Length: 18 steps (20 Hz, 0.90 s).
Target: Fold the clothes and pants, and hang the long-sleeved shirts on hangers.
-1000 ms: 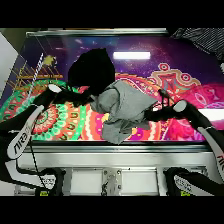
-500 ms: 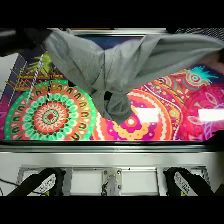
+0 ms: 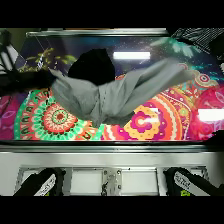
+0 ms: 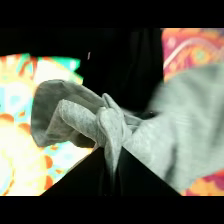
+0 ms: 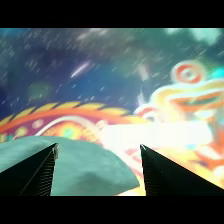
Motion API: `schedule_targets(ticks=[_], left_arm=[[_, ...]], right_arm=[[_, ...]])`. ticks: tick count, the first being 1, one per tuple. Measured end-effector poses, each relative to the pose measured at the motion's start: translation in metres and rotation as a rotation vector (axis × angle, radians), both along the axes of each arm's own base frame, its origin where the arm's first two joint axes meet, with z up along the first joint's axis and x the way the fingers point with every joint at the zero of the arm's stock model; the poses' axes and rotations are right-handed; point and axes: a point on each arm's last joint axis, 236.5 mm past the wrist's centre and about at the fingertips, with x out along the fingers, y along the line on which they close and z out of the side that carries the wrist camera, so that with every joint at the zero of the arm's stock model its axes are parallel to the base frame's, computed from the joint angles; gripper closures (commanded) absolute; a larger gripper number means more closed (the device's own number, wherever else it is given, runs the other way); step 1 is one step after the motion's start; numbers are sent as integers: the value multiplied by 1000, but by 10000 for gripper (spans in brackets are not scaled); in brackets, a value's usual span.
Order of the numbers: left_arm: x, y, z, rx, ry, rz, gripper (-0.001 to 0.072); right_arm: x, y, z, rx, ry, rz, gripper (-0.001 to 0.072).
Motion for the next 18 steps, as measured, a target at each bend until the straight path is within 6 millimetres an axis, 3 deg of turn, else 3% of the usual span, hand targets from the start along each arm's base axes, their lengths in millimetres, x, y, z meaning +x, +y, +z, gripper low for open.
schedule_targets(ticks=[3, 5, 6, 7, 10, 12, 15, 18], left_arm=[[1, 2, -71, 6, 156, 14, 691], [2, 6, -99, 4, 224, 28, 691], [2, 10, -110, 4, 251, 37, 691], [2, 13, -118, 4, 270, 45, 691], [3, 23, -131, 0, 302, 73, 691], [3, 31, -135, -3, 312, 94, 691], [3, 42, -138, -8, 322, 120, 691], [3, 47, -139, -10, 328, 131, 691]], right_arm=[[0, 66, -70, 90, 156, 174, 156], [-19, 125, -123, 126, 281, 304, 145], [-33, 160, -149, 138, 339, 380, 32], [-47, 190, -170, 148, 381, 440, -8], [-102, 293, -228, 155, 474, 636, -8], [-131, 345, -255, 138, 485, 726, -8], [-158, 400, -290, 122, 477, 793, -8], [-174, 437, -318, 133, 495, 815, -8]])
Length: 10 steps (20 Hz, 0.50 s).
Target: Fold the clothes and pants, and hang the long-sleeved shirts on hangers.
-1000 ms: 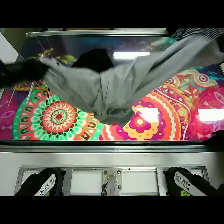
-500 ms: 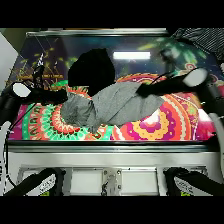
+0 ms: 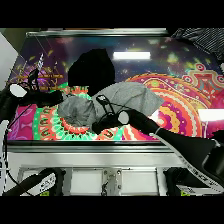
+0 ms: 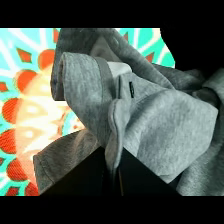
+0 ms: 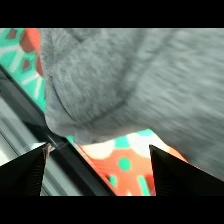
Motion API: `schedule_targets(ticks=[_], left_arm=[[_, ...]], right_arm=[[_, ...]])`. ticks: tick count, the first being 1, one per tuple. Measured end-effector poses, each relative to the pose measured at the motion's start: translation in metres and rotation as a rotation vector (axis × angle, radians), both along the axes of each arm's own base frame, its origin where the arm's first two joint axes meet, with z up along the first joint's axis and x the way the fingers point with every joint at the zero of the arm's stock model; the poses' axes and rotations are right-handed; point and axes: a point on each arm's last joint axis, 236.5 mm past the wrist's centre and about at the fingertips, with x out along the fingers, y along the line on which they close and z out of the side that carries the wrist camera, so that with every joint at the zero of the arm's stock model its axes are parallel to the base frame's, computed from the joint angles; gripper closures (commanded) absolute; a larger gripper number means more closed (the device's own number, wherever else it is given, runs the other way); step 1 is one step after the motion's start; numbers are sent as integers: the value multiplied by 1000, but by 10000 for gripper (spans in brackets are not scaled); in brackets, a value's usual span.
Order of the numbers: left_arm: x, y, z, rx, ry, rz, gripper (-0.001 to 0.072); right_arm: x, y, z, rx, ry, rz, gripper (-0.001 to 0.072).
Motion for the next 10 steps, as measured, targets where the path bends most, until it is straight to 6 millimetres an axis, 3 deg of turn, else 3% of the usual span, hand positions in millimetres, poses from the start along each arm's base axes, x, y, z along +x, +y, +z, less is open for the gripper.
schedule_targets(ticks=[2, 3, 4, 5, 8, 10], left_arm=[[0, 1, 0, 0, 2, 3, 691], [-1, 1, 0, -1, 3, 3, 691], [-1, 1, 0, -1, 5, 2, 691], [-3, 1, 2, -2, 5, 0, 690], [-1, 4, 33, 8, -67, 6, 691], [5, 10, 91, 29, -205, 13, 690]], right_arm=[[-3, 18, -12, 3, 12, 7, 13], [-2, 26, -17, 6, 14, 9, 200], [-1, 32, -20, 8, 14, 10, 527], [1, 37, -22, 12, 14, 10, 687], [19, 36, -6, 32, -1, -2, 691], [45, 21, 35, 56, -44, -6, 691]])
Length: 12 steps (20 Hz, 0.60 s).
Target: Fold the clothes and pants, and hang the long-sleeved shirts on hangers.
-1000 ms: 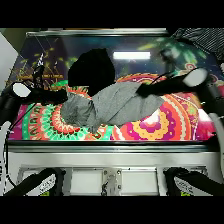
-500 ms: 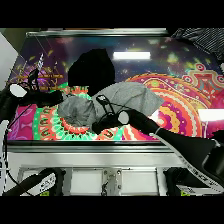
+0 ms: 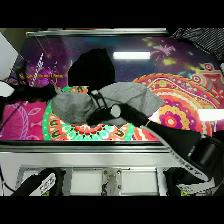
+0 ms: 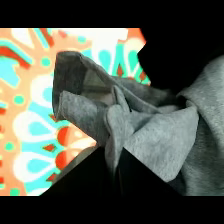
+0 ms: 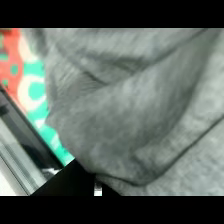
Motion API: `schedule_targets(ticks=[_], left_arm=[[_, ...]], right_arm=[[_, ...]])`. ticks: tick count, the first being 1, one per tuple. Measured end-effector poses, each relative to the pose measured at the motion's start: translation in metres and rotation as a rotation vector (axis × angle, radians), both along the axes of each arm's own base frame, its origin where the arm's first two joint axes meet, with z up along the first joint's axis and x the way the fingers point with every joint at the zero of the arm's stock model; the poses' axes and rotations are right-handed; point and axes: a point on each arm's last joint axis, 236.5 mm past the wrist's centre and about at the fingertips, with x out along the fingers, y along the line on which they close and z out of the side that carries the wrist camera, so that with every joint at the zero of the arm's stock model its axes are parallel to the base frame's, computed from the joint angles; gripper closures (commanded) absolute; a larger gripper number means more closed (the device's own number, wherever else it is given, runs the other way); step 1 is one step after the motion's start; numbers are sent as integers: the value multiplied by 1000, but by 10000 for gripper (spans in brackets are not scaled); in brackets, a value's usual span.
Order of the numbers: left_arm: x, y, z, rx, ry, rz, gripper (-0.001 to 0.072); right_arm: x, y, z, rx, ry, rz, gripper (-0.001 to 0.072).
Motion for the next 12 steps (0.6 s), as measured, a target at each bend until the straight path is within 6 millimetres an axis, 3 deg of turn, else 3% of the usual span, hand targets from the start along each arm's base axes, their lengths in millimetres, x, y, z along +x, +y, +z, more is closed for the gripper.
schedule_targets(ticks=[2, 4, 6, 8, 10, 12], left_arm=[[0, -3, 87, 6, -204, -2, 691], [-16, -17, 183, -8, -436, -20, 691], [-51, -38, 280, -19, -686, -57, 691], [-95, -57, 354, -38, -898, -92, 691], [-131, -69, 401, -59, -1036, -125, 691], [-147, -79, 422, -75, -1091, -161, 691]], right_arm=[[24, -24, 68, 48, -53, -1, 691], [37, -53, 155, 118, -144, -8, 691], [34, -83, 244, 192, -271, -21, 692], [19, -112, 322, 267, -394, -53, 691], [0, -136, 373, 316, -478, -93, 691], [-8, -158, 395, 309, -519, -147, 691]])
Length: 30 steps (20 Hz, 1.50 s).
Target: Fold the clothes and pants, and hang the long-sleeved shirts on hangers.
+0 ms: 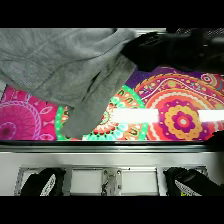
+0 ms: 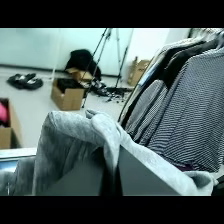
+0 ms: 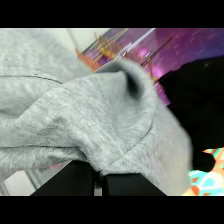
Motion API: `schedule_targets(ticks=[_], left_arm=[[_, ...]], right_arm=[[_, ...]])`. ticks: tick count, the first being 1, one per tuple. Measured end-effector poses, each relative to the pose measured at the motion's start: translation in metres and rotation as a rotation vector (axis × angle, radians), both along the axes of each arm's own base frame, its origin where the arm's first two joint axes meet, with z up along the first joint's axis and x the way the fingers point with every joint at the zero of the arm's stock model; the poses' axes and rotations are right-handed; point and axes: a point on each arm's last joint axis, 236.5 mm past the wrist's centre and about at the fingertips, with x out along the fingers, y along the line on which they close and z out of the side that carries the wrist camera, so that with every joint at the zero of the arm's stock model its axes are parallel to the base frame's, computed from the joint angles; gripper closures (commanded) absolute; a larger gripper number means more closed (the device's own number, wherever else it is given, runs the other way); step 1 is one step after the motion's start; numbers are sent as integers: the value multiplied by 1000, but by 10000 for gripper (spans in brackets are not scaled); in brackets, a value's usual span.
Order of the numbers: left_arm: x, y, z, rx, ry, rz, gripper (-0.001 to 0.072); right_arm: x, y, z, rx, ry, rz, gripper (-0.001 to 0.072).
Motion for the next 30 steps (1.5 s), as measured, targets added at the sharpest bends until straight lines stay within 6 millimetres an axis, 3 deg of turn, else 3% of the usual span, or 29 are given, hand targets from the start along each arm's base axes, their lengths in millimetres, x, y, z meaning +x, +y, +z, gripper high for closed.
schedule_targets(ticks=[2, 4, 6, 9, 10, 11, 12, 13, 14, 16, 19, 22, 26, 27, 28, 30], left_arm=[[7, -12, -6, 13, 36, -50, 692], [28, -32, -36, 34, 151, -123, 691], [57, -60, -89, 69, 319, -216, 691], [87, -115, -199, 167, 612, -350, 687], [89, -132, -237, 205, 701, -389, 463], [90, -148, -274, 244, 787, -420, 66], [89, -163, -311, 281, 869, -450, -13], [88, -175, -341, 306, 936, -468, -13], [89, -184, -367, 327, 988, -479, -13], [99, -188, -402, 343, 1062, -467, -13], [128, -168, -434, 319, 1138, -400, -13], [151, -131, -477, 279, 1248, -310, -13], [147, -88, -550, 234, 1447, -232, -12], [142, -82, -567, 224, 1489, -233, -12], [138, -80, -580, 210, 1520, -242, 35], [129, -82, -601, 177, 1568, -277, 35]], right_arm=[[5, -21, -9, -65, 18, -82, 691], [16, -43, -38, -176, 67, -157, 690], [29, -69, -88, -320, 162, -228, 691], [43, -111, -166, -473, 331, -314, 690], [46, -126, -190, -502, 387, -344, 689], [50, -146, -216, -532, 443, -384, 674], [54, -165, -237, -551, 489, -427, 512], [57, -186, -256, -558, 532, -471, 170], [60, -206, -271, -560, 565, -515, 70], [65, -246, -289, -556, 611, -599, 85], [65, -286, -300, -556, 629, -654, 86], [64, -281, -300, -541, 608, -595, 138], [64, -217, -300, -538, 539, -385, 137], [64, -196, -302, -546, 519, -328, 137], [63, -177, -305, -554, 504, -278, 137], [60, -141, -313, -571, 479, -187, 137]])
